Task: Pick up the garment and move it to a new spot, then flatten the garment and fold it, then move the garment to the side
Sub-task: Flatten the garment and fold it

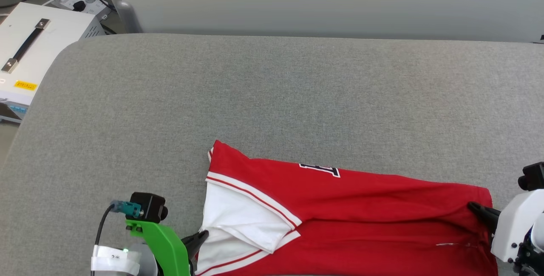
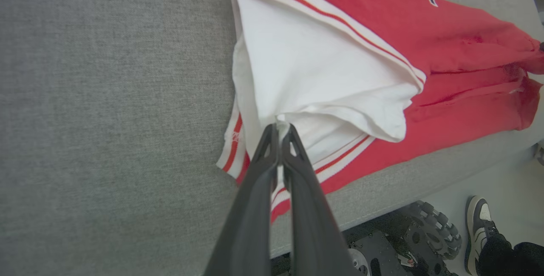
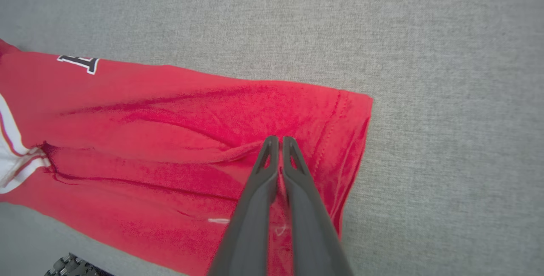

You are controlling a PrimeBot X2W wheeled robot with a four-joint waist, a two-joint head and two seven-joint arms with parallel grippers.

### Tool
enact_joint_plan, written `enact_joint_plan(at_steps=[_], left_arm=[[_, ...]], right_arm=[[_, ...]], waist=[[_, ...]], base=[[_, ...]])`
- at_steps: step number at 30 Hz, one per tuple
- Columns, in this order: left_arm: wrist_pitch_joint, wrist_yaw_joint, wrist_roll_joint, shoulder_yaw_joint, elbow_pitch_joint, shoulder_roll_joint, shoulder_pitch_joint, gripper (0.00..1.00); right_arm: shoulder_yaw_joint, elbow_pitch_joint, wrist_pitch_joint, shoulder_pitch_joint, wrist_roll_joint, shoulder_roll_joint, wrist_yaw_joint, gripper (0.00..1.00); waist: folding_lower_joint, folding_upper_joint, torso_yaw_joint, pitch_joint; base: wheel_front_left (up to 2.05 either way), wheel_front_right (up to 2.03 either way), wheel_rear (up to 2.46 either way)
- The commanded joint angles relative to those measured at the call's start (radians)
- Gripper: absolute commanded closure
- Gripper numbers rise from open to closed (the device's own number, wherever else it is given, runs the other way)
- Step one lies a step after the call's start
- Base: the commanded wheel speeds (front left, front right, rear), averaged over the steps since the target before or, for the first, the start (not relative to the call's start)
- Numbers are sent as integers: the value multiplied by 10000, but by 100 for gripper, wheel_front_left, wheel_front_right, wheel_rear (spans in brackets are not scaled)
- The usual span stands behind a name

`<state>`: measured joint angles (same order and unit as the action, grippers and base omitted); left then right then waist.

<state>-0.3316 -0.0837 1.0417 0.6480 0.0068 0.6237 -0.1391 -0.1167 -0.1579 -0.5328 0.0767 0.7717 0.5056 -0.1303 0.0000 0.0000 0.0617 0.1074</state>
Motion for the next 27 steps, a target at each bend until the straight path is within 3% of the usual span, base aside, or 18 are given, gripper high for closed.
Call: enact_joint_plan(at_steps=[1, 12, 13, 14, 15, 20, 27], left_arm=[[70, -21, -41, 2, 106, -70, 99, 100], [-70, 200, 18, 235, 805, -263, 18, 100], [-133, 238, -72, 439, 1073, -418, -2, 100], [-116, 235, -109, 482, 1128, -463, -4, 71], [-40, 180, -176, 489, 1189, -504, -13, 0], [288, 82, -230, 410, 1323, -646, 18, 0], [1618, -114, -354, -258, 945, -722, 99, 0]], right_arm=[[-80, 146, -102, -207, 18, 93, -4, 100], [-603, 437, -262, -629, -535, 532, -4, 100], [-819, 219, -101, -650, -747, 596, -4, 66], [-815, 112, -70, -649, -830, 596, -4, 0], [-828, 34, -50, -643, -928, 588, -4, 0], [-772, 68, -450, -722, -1024, 501, -4, 0], [561, 750, -1584, -1111, -1155, -38, -4, 0]], waist=[[0, 0, -8, 6], [0, 0, -44, -24], [0, 0, -62, -120], [0, 0, -68, -156], [0, 0, -73, -189], [0, 0, -120, -474], [0, 0, -161, -776]], base=[[0, 0, 0], [0, 0, 0], [0, 0, 0], [0, 0, 0], [0, 0, 0], [0, 0, 0], [0, 0, 0]])
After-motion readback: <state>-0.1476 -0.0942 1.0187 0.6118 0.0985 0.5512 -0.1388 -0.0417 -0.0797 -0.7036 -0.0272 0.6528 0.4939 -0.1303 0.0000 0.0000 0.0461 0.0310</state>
